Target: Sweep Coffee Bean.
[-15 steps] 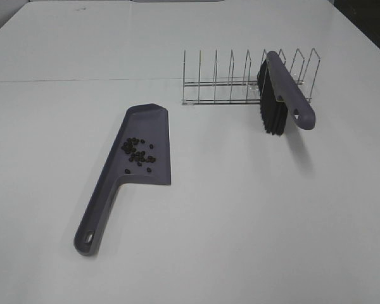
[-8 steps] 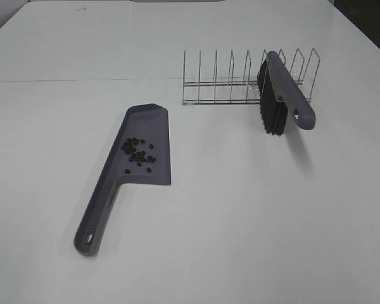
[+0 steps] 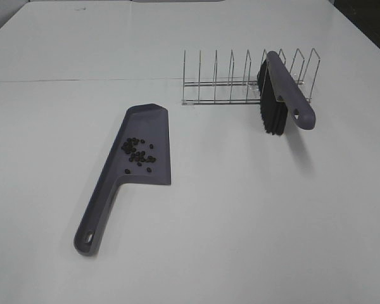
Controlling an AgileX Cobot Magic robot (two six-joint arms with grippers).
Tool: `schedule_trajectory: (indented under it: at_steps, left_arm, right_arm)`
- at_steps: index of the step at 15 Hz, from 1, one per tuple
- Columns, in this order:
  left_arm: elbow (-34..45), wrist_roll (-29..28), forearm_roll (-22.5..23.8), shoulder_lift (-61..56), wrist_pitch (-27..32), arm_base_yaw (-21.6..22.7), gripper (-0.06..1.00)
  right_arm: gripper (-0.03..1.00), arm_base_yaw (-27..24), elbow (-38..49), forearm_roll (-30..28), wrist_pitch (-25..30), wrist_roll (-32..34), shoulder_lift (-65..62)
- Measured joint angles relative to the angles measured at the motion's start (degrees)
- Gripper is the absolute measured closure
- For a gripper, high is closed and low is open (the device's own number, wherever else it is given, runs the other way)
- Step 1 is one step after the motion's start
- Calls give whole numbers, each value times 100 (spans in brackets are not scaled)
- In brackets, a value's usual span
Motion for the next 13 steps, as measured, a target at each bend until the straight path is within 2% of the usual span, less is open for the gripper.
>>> schedule_trajectory:
  at_steps: [13]
  left_arm:
    - [0,0,0,0,-17,0,23]
  right_arm:
    - [30,0,0,0,0,0,0]
